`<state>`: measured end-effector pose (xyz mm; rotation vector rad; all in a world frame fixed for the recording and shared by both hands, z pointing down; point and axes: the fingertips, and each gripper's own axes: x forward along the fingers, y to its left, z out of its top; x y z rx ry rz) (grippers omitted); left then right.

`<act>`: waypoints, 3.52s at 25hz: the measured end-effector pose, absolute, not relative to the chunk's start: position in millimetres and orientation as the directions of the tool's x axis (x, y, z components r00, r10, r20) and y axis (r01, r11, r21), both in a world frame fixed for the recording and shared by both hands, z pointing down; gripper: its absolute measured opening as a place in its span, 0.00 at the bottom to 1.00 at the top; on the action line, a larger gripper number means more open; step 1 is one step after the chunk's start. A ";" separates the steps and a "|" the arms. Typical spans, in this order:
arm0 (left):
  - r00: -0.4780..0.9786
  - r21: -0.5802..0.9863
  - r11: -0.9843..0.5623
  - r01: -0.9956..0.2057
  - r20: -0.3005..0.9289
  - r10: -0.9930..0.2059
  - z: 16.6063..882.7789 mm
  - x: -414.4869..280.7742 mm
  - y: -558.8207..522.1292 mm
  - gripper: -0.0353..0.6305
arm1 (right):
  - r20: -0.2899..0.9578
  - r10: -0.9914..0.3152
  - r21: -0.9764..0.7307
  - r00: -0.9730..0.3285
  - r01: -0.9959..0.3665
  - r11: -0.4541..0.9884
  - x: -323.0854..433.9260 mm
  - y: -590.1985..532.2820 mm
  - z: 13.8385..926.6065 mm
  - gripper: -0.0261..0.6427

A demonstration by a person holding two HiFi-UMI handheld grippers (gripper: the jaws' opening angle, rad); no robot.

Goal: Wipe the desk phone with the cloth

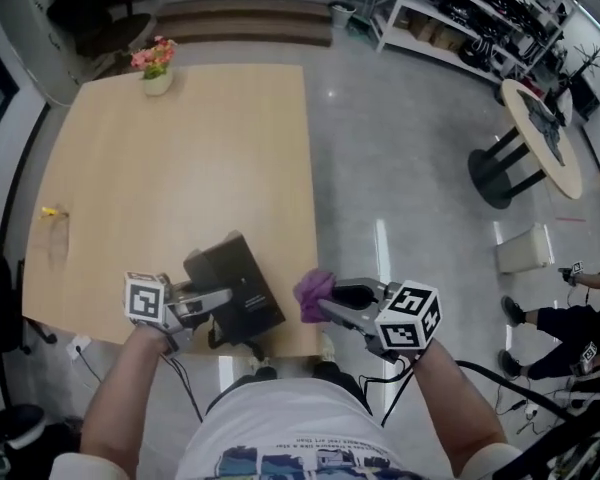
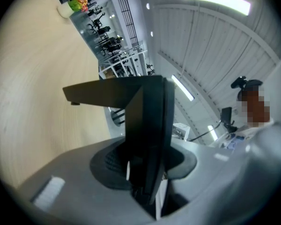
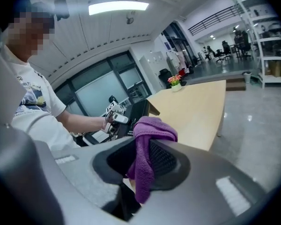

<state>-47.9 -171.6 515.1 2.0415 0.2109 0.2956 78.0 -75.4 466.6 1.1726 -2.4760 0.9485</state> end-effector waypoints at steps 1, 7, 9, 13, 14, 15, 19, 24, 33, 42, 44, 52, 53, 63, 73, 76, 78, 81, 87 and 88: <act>0.953 0.886 -0.464 0.014 0.129 0.275 521.0 -44.6 -172.8 0.32 | 0.463 -0.630 -0.449 -0.623 -0.778 0.439 84.3 -74.1 465.2 0.17; 0.914 0.874 -0.485 -0.011 0.206 0.350 558.5 -22.7 -174.6 0.32 | 0.472 -0.708 -0.449 -0.525 -0.834 0.319 100.2 -50.5 464.5 0.17; 0.902 0.871 -0.492 -0.019 0.227 0.368 571.6 -13.1 -178.7 0.32 | 0.477 -0.721 -0.453 -0.503 -0.843 0.289 101.3 -40.3 465.7 0.17; 0.883 0.864 -0.502 -0.034 0.262 0.390 596.3 4.4 -189.9 0.32 | 0.490 -0.746 -0.450 -0.452 -0.864 0.228 104.5 -22.0 465.0 0.17; 0.876 0.862 -0.505 -0.037 0.272 0.399 602.2 7.6 -191.1 0.32 | 0.492 -0.751 -0.450 -0.440 -0.867 0.213 105.2 -17.1 464.2 0.17; 0.868 0.862 -0.506 -0.040 0.281 0.409 607.4 10.2 -192.0 0.32 | 0.494 -0.755 -0.451 -0.430 -0.870 0.200 105.6 -12.6 463.4 0.17; 0.850 0.874 -0.486 -0.027 0.276 0.449 618.3 20.7 -196.1 0.32 | 0.509 -0.763 -0.442 -0.397 -0.882 0.164 108.5 0.6 462.4 0.17; 0.835 0.879 -0.471 -0.068 0.309 0.456 632.4 24.0 -204.9 0.33 | 0.519 -0.762 -0.436 -0.388 -0.887 0.154 106.7 7.3 460.5 0.17; 0.815 0.766 -0.596 -0.241 0.493 0.304 652.6 17.0 -220.7 0.57 | 0.542 -0.724 -0.425 -0.426 -0.883 0.200 86.1 19.3 468.7 0.17; 0.870 0.644 -0.606 -0.468 0.458 -0.185 600.5 -72.1 -236.7 0.67 | 0.538 -0.690 -0.327 -0.484 -0.875 0.358 82.6 17.8 470.6 0.17; 0.856 0.618 -0.599 -0.510 0.438 -0.276 580.1 -100.3 -217.0 0.66 | 0.529 -0.694 -0.288 -0.489 -0.872 0.395 88.5 20.2 469.8 0.17; 0.791 0.410 -0.685 -0.602 0.423 -0.442 510.6 -91.1 -24.4 0.48 | 0.466 -0.684 -0.151 -0.561 -0.812 0.563 135.4 81.4 463.6 0.17; 0.788 0.392 -0.694 -0.604 0.422 -0.448 503.0 -80.0 6.8 0.44 | 0.456 -0.677 -0.139 -0.578 -0.797 0.588 139.2 96.8 461.9 0.17; 0.798 0.377 -0.724 -0.577 0.450 -0.402 463.3 -40.9 184.8 0.24 | 0.407 -0.607 -0.062 -0.683 -0.683 0.728 124.0 181.4 451.9 0.17; 0.865 0.331 -0.824 -0.460 0.376 -0.332 430.3 -30.0 251.2 0.18 | 0.391 -0.636 -0.047 -0.665 -0.704 0.708 95.5 253.1 447.4 0.17; 0.878 0.349 -0.819 -0.455 0.330 -0.347 423.6 -44.3 270.3 0.18 | 0.387 -0.645 -0.009 -0.660 -0.702 0.713 76.9 274.2 433.5 0.17; 0.878 0.355 -0.814 -0.460 0.318 -0.358 423.8 -59.1 283.5 0.18 | 0.389 -0.645 0.007 -0.658 -0.698 0.717 61.0 286.8 426.4 0.17; 0.869 0.363 -0.798 -0.482 0.317 -0.380 423.4 -86.0 304.4 0.18 | 0.391 -0.634 0.008 -0.668 -0.686 0.727 33.9 307.9 421.5 0.17; 0.865 0.389 -0.778 -0.494 0.313 -0.393 432.8 -135.8 343.3 0.18 | 0.401 -0.629 0.016 -0.666 -0.681 0.732 -15.5 347.3 422.2 0.17; 0.867 0.388 -0.781 -0.489 0.314 -0.386 435.9 -139.2 350.3 0.18 | 0.406 -0.630 0.017 -0.662 -0.684 0.729 -19.8 354.0 423.3 0.17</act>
